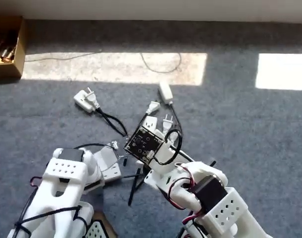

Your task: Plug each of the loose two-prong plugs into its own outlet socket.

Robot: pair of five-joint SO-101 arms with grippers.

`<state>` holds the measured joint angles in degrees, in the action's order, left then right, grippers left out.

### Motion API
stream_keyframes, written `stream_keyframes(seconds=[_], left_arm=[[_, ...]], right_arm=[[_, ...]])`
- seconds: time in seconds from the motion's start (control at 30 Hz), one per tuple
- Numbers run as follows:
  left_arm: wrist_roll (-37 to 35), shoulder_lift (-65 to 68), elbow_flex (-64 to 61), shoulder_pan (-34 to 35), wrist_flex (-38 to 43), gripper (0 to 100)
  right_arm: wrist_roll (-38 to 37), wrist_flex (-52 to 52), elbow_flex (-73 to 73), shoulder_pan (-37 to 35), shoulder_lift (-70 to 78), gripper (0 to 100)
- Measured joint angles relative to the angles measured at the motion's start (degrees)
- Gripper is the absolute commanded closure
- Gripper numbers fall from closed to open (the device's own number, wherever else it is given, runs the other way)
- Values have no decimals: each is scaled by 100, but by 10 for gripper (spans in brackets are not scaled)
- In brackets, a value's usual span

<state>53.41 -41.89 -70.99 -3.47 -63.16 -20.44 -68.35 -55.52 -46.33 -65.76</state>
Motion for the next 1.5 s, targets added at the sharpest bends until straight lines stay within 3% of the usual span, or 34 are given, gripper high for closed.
stream_keyframes(seconds=[0.13, 0.23, 0.4, 0.57, 0.8, 1.17, 1.5], left_arm=[[-44, -9, 237, -88, -141, 683], [413, -9, 369, 79, -624, 688], [985, -9, 1196, 1152, -1301, 688], [809, -9, 2163, 2576, -1354, 688], [-774, 0, 1776, 4053, 202, 688], [-888, 0, -448, 5486, 2998, 688], [-624, -97, -1679, 5591, 3965, 688]], right_arm=[[0, -18, 0, 0, 0, 991], [0, -18, 0, 0, 0, 991], [0, -18, 0, 0, 0, 991], [-9, -18, 0, -35, 0, 991], [-404, -18, 35, -818, 747, 991], [-1336, -580, 2699, -835, 4220, 991], [-2787, -2092, 5257, -967, 6092, 991]])
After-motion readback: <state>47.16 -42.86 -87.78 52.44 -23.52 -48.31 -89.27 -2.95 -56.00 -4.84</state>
